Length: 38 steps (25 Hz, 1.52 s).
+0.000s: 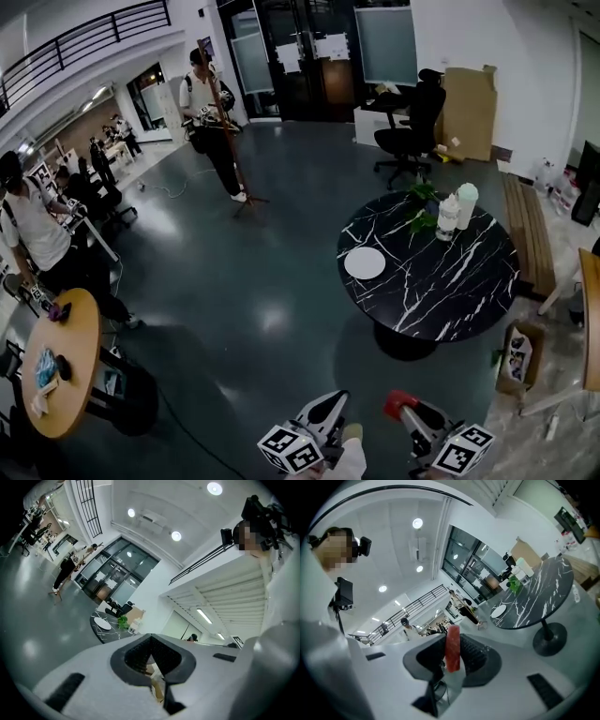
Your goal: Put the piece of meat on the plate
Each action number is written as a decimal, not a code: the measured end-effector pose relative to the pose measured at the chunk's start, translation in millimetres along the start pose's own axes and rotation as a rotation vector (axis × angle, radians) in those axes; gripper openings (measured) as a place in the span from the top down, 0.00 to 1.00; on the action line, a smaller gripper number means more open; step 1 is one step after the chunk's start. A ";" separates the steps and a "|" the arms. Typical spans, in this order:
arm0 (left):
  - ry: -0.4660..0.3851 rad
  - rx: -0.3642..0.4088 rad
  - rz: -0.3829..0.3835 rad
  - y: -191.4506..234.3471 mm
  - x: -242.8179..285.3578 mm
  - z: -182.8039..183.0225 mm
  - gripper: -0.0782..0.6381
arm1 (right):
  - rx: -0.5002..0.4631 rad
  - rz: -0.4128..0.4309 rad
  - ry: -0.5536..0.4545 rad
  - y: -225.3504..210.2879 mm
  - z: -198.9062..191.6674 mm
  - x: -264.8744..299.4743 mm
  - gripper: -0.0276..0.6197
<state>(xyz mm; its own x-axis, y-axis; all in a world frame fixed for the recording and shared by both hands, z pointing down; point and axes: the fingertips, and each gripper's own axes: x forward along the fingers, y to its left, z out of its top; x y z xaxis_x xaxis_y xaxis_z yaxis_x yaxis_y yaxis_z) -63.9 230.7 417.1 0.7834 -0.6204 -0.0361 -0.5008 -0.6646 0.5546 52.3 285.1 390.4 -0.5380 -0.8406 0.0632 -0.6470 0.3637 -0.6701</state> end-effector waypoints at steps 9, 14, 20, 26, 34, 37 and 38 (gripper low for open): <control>0.013 0.008 -0.039 76.3 88.7 54.8 0.88 | -0.035 -0.008 -0.023 -38.4 65.2 98.1 0.81; 0.019 0.002 -0.048 110.6 121.1 71.8 0.88 | -0.041 -0.024 -0.033 -60.7 86.9 134.0 0.81; 0.028 -0.014 -0.052 135.2 145.5 81.6 0.88 | -0.025 -0.054 -0.030 -84.7 97.8 158.0 0.81; 0.030 -0.039 -0.014 165.6 163.8 76.4 0.88 | 0.009 -0.068 0.009 -120.7 100.0 184.4 0.81; -0.021 -0.023 0.077 208.3 204.3 114.0 0.88 | 0.000 0.018 0.056 -150.6 137.2 250.9 0.81; -0.045 -0.007 0.082 217.6 227.6 128.7 0.88 | 0.002 0.041 0.066 -162.8 152.6 269.1 0.81; -0.052 -0.004 0.083 219.5 234.9 133.4 0.88 | 0.004 0.046 0.071 -167.7 155.8 274.0 0.81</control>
<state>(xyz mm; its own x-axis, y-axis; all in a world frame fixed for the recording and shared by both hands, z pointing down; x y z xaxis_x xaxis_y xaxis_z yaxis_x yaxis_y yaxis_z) -38.8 -116.5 419.5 0.7190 -0.6943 -0.0327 -0.5620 -0.6084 0.5604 97.6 -68.8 404.9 -0.6042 -0.7923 0.0847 -0.6189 0.3997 -0.6762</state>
